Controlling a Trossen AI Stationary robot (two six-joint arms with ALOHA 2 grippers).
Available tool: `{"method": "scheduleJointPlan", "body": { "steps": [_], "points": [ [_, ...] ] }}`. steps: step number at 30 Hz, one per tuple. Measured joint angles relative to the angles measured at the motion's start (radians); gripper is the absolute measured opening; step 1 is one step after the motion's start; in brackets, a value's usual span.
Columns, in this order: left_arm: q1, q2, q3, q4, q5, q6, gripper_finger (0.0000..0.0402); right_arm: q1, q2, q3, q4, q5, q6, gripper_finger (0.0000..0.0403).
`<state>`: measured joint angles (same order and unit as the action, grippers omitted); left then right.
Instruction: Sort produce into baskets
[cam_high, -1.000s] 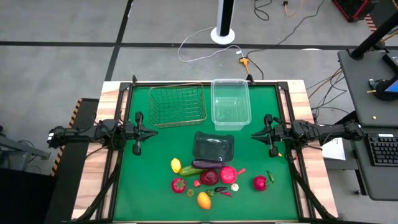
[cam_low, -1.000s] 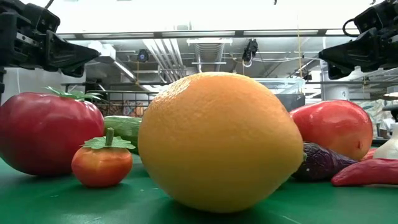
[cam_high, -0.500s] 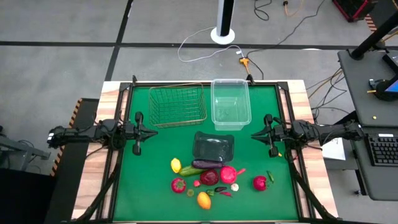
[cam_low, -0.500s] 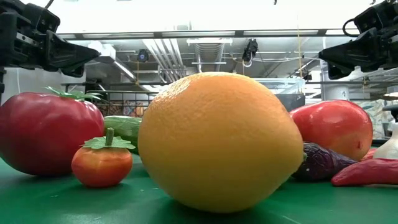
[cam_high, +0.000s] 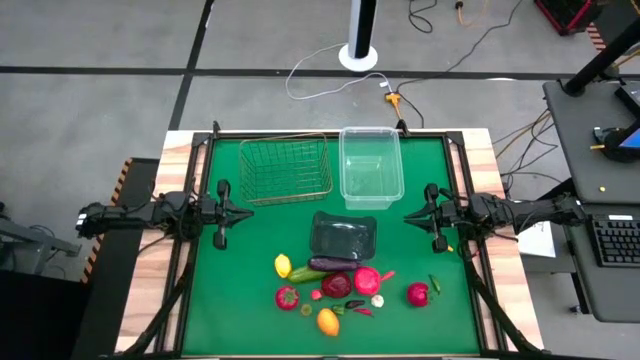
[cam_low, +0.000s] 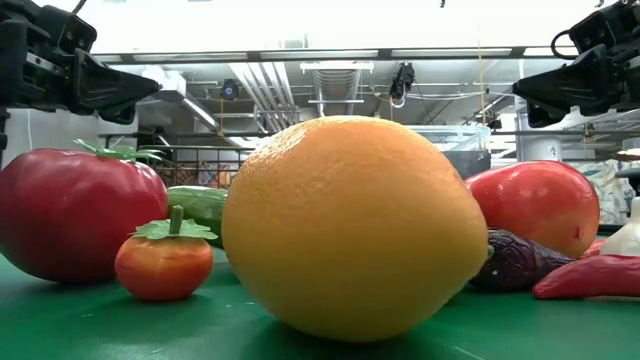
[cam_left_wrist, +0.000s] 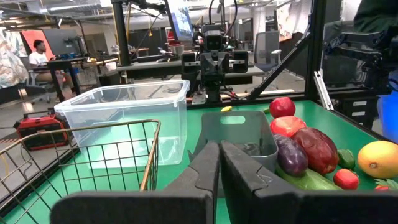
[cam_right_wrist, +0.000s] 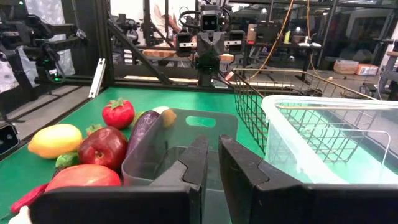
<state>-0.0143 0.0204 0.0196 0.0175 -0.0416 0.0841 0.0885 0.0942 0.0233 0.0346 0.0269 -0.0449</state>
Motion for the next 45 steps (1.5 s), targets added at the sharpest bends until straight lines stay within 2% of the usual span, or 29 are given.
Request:
{"method": "scheduleJointPlan", "body": {
  "steps": [4, 6, 10, 12, 17, 18, 22, 24, 28, 31, 33, 37, 39, 42, 45],
  "points": [
    [0.0, 0.0, 0.0, 0.0, 0.0, 0.0, 0.0, -0.001, 0.0, 0.0, 0.007, 0.0, -0.024, 0.0034],
    [0.0, 0.0, 0.0, 0.0, 0.0, 0.0, 0.0, -0.001, 0.0, 0.0, 0.004, 0.0, 0.038, 0.0034],
    [0.0, 0.0, 0.0, 0.0, 0.0, 0.0, 0.0, -0.001, 0.0, 0.0, 0.023, 0.0, 0.481, 0.0034],
    [0.0, 0.0, 0.0, 0.0, 0.0, 0.0, 0.0, -0.001, 0.001, 0.002, 0.027, 0.0, 0.576, 0.0034],
    [0.0, 0.0, 0.0, 0.0, 0.0, 0.0, 0.0, -0.001, 0.014, 0.021, 0.084, 0.005, 0.619, 0.0034],
    [0.0, 0.0, 0.0, -0.007, -0.01, 0.032, 0.0, -0.001, 0.02, 0.024, 0.109, 0.023, 0.652, 0.0034],
    [0.006, 0.007, 0.001, 0.009, -0.153, 0.296, 0.0, -0.001, 0.067, 0.076, 0.132, 0.163, 0.804, 0.0034],
    [0.006, 0.006, 0.001, 0.011, -0.176, 0.345, 0.0, -0.001, 0.102, 0.13, 0.134, 0.211, 0.812, 0.0034],
    [0.006, 0.005, 0.001, 0.012, -0.185, 0.335, 0.0, -0.001, 0.21, 0.275, 0.114, 0.226, 0.75, 0.0034],
    [0.006, 0.006, 0.001, 0.013, -0.184, 0.293, 0.0, -0.001, 0.303, 0.414, -0.034, 0.235, 0.742, 0.0034],
    [0.006, 0.007, -0.001, 0.044, -0.172, 0.121, 0.0, -0.001, 0.371, 0.524, -0.192, 0.234, 0.76, 0.0034],
    [0.006, 0.005, 0.0, 0.234, -0.174, -0.58, 0.0, -0.001, 0.499, 0.739, -0.55, 0.199, 0.815, 0.0034],
    [0.005, 0.006, 0.0, 0.284, -0.196, -0.834, 0.0, -0.001, 0.561, 0.842, -0.716, 0.155, 0.819, 0.0034],
    [0.004, 0.006, 0.0, 0.356, -0.209, -1.005, 0.0, -0.001, 0.632, 0.977, -0.936, 0.119, 0.82, 0.0034],
    [0.004, 0.007, 0.0, 0.415, -0.18, -1.054, 0.0, -0.001, 0.682, 1.087, -1.113, 0.094, 0.817, 0.0034]
  ]
}}
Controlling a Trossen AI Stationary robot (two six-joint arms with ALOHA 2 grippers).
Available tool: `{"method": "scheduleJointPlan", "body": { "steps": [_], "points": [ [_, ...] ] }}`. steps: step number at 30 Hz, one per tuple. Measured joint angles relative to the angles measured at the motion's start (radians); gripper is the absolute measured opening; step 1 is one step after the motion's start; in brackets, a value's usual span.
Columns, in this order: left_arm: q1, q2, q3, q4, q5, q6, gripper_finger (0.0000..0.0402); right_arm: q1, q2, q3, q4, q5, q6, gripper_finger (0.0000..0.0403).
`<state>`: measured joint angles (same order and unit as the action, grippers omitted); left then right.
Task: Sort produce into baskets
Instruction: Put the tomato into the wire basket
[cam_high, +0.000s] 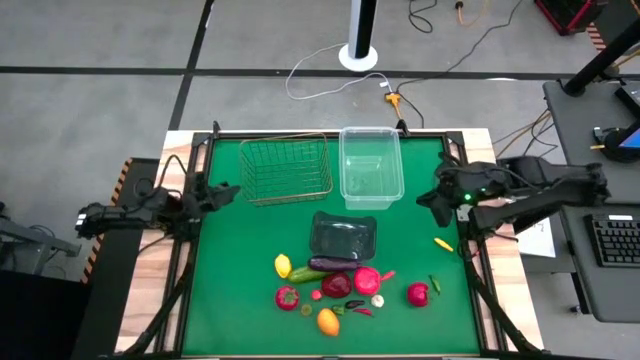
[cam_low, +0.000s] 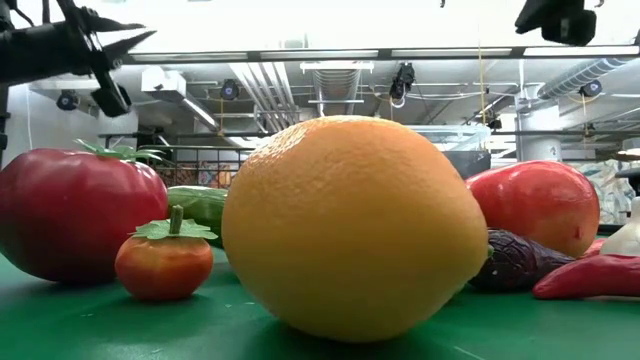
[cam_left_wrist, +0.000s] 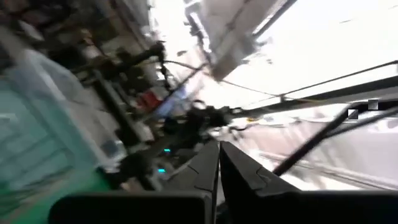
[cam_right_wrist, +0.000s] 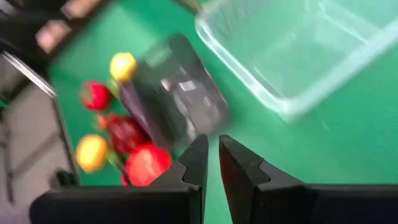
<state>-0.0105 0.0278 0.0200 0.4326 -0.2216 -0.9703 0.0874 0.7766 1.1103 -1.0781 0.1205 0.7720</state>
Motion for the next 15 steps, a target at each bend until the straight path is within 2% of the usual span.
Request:
{"method": "scheduleJointPlan", "body": {
  "steps": [3, 7, 9, 12, 15],
  "points": [
    [-0.002, 0.006, 0.011, 0.077, 0.025, 0.044, 0.0, 0.0, 0.031, 0.077, -0.111, -0.036, -0.002, 0.0034],
    [-0.003, 0.071, 0.145, 0.05, 0.236, 0.157, 0.0, 0.0, 0.036, 0.126, -0.141, -0.131, -0.004, 0.0034],
    [-0.003, 0.134, 0.24, -0.027, 0.318, 0.182, 0.0, 0.0, 0.035, 0.129, -0.145, -0.164, 0.009, 0.0034],
    [-0.002, 0.25, 0.391, -0.19, 0.336, 0.223, 0.0, 0.0, 0.035, 0.127, -0.147, -0.186, 0.064, 0.0034],
    [-0.002, 0.366, 0.536, -0.425, 0.336, 0.27, 0.0, 0.0, 0.036, 0.121, -0.151, -0.215, 0.118, 0.0034]
  ]
}}
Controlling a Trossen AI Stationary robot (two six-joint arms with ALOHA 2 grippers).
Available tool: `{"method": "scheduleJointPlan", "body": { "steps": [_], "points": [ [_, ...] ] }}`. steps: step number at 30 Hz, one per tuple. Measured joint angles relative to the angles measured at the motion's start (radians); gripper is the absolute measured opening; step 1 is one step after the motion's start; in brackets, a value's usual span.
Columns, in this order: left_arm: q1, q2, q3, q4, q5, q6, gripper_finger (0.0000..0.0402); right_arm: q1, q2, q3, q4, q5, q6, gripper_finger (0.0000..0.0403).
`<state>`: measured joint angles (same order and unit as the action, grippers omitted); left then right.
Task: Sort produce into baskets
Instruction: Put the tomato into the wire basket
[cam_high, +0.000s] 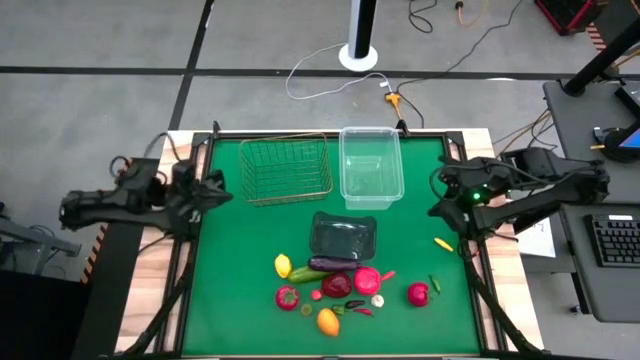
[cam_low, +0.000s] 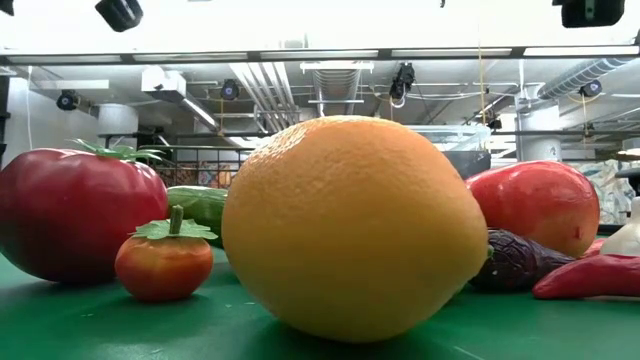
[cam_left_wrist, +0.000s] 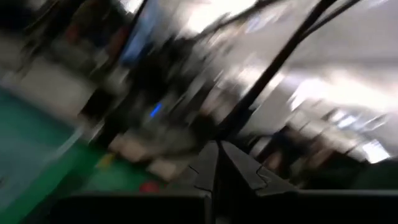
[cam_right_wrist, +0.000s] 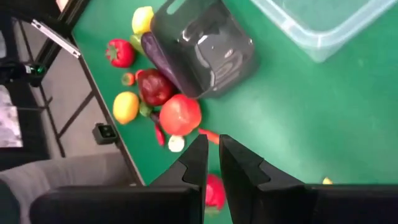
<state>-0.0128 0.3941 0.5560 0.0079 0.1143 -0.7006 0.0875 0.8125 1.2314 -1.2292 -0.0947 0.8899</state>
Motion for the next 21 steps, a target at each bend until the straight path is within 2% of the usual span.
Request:
{"method": "scheduleJointPlan", "body": {
  "steps": [3, 9, 15, 21],
  "points": [
    [0.0, 0.12, 0.119, -0.202, 0.0, -0.03, 0.0, 0.006, 0.013, -0.008, -0.004, -0.028, 0.067, 0.0034],
    [0.0, 0.309, 0.279, -0.383, 0.0, -0.022, 0.0, 0.103, 0.079, -0.018, 0.001, -0.117, 0.233, 0.0034],
    [0.0, 0.412, 0.38, -0.421, -0.065, 0.055, 0.0, 0.341, 0.17, -0.021, 0.011, -0.155, 0.454, 0.0034],
    [0.0, 0.442, 0.426, -0.423, -0.079, 0.148, 0.0, 0.619, 0.274, -0.028, 0.053, -0.032, 0.723, 0.0034]
  ]
}}
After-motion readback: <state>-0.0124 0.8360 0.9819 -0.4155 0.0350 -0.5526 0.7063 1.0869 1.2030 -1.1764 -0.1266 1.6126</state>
